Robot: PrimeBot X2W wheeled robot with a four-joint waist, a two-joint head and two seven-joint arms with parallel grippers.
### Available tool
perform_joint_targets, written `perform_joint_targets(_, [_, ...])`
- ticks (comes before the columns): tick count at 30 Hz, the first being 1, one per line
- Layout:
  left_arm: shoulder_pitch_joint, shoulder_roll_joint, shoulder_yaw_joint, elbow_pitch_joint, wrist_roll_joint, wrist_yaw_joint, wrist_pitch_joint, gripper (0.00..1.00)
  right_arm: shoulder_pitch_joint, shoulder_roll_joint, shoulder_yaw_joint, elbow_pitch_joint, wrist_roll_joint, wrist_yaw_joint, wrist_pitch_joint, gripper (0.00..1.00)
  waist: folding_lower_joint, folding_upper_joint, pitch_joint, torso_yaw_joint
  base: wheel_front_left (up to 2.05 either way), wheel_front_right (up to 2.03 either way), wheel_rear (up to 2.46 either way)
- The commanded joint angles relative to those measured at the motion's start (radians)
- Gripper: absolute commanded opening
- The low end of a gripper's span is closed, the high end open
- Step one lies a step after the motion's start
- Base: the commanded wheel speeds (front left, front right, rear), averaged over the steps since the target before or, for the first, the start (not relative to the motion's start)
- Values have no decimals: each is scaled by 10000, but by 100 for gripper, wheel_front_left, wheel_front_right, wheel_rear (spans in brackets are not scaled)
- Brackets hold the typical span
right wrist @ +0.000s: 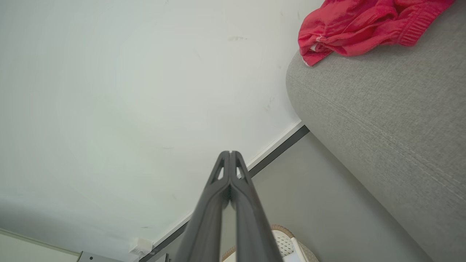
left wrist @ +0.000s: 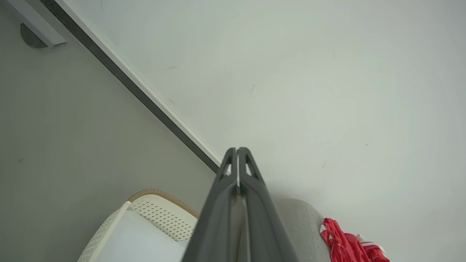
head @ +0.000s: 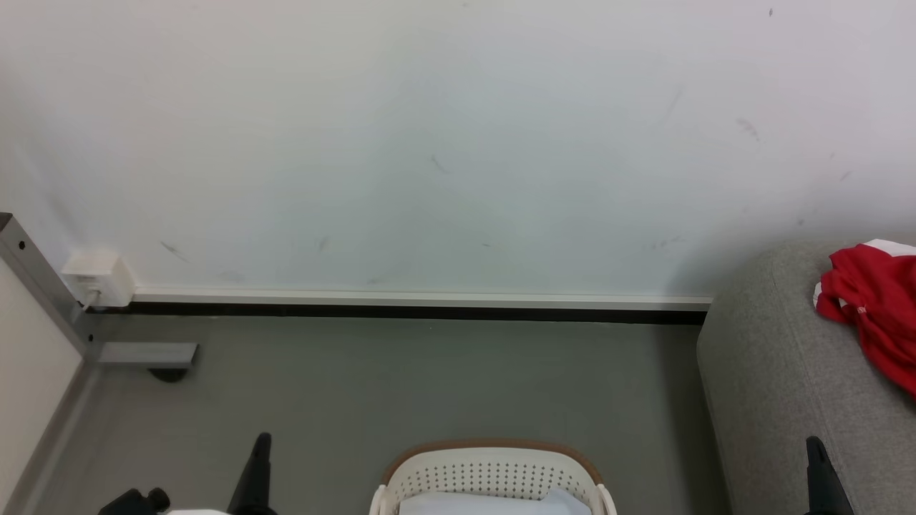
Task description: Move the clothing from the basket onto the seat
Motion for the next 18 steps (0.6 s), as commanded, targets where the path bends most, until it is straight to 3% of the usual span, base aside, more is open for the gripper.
perform_joint_targets(1, [-247,17,84,-145,-277,-46,87,0,-283,-94,-61,-160,297,-9,66,0,-1,-1,5,-5,0,0,0])
perform_joint_targets(18, [-380,-9,446,-347,-2056,-97,587,0,-517,-106,-147,-253,2123,-13,551,0,-1,-1,85,-87,0,0,0])
